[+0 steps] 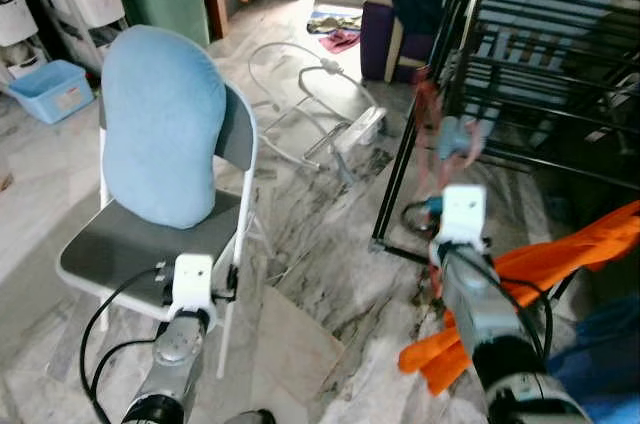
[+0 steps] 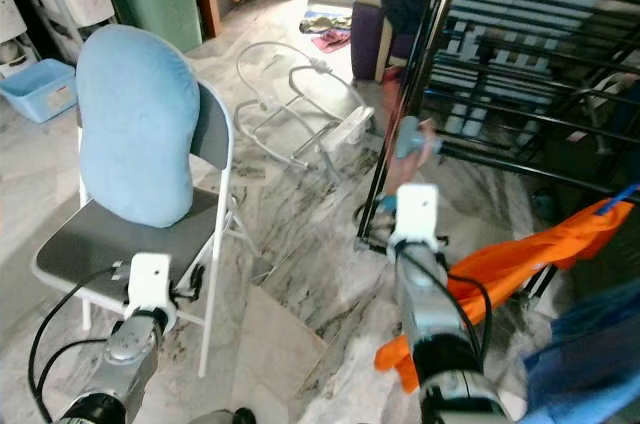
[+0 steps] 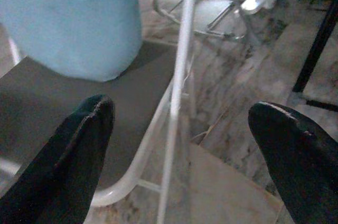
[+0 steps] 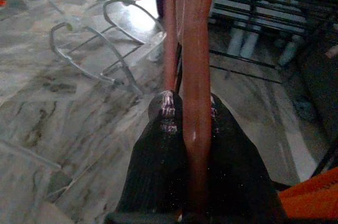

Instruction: Hang hanger

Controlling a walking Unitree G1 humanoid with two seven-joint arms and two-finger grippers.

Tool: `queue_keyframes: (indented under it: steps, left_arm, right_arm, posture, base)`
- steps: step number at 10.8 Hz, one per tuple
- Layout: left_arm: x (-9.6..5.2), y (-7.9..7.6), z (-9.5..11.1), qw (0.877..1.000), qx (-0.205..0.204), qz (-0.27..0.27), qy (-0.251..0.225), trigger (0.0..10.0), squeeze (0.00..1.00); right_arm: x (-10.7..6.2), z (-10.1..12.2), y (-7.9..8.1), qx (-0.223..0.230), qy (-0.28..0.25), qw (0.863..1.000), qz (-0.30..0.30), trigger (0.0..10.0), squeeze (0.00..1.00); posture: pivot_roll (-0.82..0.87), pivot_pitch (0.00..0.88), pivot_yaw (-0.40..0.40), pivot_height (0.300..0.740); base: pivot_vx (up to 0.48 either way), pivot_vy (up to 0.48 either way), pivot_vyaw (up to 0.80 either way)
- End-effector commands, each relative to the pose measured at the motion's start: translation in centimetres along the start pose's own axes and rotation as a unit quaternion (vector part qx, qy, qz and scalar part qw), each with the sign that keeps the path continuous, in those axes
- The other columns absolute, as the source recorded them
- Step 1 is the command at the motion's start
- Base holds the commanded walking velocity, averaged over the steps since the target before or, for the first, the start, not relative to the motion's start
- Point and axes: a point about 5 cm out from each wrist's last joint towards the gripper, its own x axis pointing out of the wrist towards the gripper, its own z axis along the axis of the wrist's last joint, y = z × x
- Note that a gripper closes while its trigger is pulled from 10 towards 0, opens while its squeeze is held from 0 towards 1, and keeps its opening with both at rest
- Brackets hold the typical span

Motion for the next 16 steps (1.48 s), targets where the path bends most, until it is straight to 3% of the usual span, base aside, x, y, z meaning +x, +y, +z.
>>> queue_keyframes:
  steps: [1, 2, 4, 6, 10, 13, 14, 15, 16]
  left_arm:
    - [0.2, -0.6, 0.4, 1.0, 0.005, -0.02, -0.007, 10.0, 0.0]
    - [0.4, -1.7, 0.9, 0.999, 0.009, -0.047, -0.012, 10.0, 0.0]
    - [0.7, -3.1, 1.9, 0.996, 0.019, -0.075, -0.033, 10.0, 0.0]
    - [0.4, -3.2, 1.3, 0.996, 0.013, -0.083, -0.021, 10.0, 0.0]
    - [0.6, -3.7, 1.4, 0.995, 0.017, -0.102, -0.011, 10.0, 0.0]
    - [0.7, -3.6, 1.5, 0.995, 0.008, -0.095, -0.009, 10.0, 0.0]
    - [0.6, -3.7, 1.4, 0.995, 0.007, -0.096, -0.008, 10.0, 0.0]
    - [0.6, -3.8, 1.4, 0.995, 0.007, -0.099, -0.008, 10.0, 0.0]
    - [0.6, -4.0, 1.6, 0.995, 0.004, -0.101, -0.01, 10.0, 0.0]
  right_arm:
    - [0.4, 0.9, -0.6, 0.021, -0.005, 0.999, -0.026, 10.0, 0.0]
    - [0.7, 1.4, -1.0, 0.06, -0.002, 0.997, -0.05, 10.0, 0.0]
    - [0.5, 1.3, -1.9, 0.07, -0.017, 0.993, -0.09, 10.0, 0.0]
    - [0.8, 1.3, -1.9, 0.07, -0.002, 0.994, -0.08, 10.0, 0.0]
    - [1.8, -0.4, -1.8, 0.084, 0.111, 0.989, -0.038, 10.0, 0.0]
    - [1.6, -1.5, -1.2, 0.097, 0.136, 0.986, -0.016, 10.0, 0.0]
    - [1.5, -1.6, -1.1, 0.102, 0.136, 0.985, -0.013, 10.0, 0.91]
    - [1.4, -1.5, -1.0, 0.076, 0.12, 0.99, -0.006, 10.0, 1.0]
    - [1.1, -0.6, -1.0, -0.05, 0.054, 0.997, -0.001, 10.0, 1.0]
  posture:
    - [-0.04, 0.102, -0.02, 0.74]
    - [-0.04, 0.109, -0.012, 0.74]
    - [-0.02, 0.119, -0.01, 0.74]
    - [-0.02, 0.122, 0.0, 0.74]
    - [-0.03, 0.114, 0.007, 0.74]
    - [-0.03, 0.111, 0.005, 0.74]
    - [-0.03, 0.112, 0.006, 0.74]
    - [-0.03, 0.112, 0.006, 0.74]
    - [-0.03, 0.113, 0.011, 0.74]
  base:
    - [0.0, 0.0, 0.0]
    - [0.0, 0.0, 0.0]
    - [0.0, 0.0, 0.0]
    - [0.0, 0.0, 0.0]
    - [0.0, 0.0, 0.0]
    - [0.0, 0.0, 0.0]
    - [0.0, 0.0, 0.0]
    - [0.0, 0.0, 0.0]
    - [0.0, 0.0, 0.0]
